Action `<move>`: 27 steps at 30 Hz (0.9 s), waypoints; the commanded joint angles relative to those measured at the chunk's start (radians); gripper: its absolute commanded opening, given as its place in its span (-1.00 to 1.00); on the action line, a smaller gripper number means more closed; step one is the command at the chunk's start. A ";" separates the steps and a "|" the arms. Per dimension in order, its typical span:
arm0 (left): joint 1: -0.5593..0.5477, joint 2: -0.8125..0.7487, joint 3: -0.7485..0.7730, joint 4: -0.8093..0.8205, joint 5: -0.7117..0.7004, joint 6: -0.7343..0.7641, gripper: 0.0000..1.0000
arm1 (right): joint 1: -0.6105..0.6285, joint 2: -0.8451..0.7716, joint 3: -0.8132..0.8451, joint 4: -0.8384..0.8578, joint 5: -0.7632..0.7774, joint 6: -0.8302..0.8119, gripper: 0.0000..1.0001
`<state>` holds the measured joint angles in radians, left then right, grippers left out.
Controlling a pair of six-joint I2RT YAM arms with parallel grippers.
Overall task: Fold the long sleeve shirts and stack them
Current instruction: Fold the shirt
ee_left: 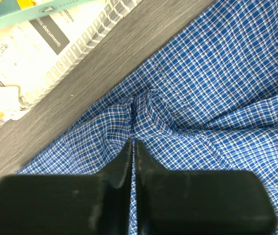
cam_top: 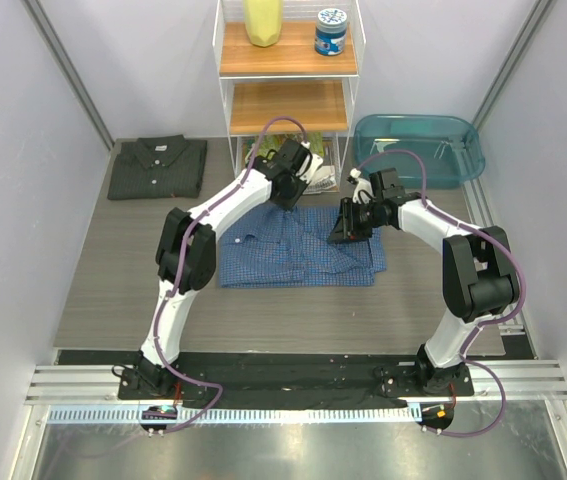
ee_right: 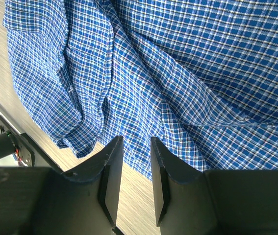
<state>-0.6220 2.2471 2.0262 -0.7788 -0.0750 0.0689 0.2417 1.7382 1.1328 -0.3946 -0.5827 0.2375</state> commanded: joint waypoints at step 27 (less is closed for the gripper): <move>-0.005 0.054 0.042 -0.008 -0.037 0.012 -0.64 | -0.009 -0.003 -0.005 0.000 -0.019 -0.014 -0.31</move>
<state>-0.6281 2.3032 2.0239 -0.7887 -0.1177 0.0856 0.2379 1.7397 1.1275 -0.3981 -0.5892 0.2375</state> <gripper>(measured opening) 0.236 0.345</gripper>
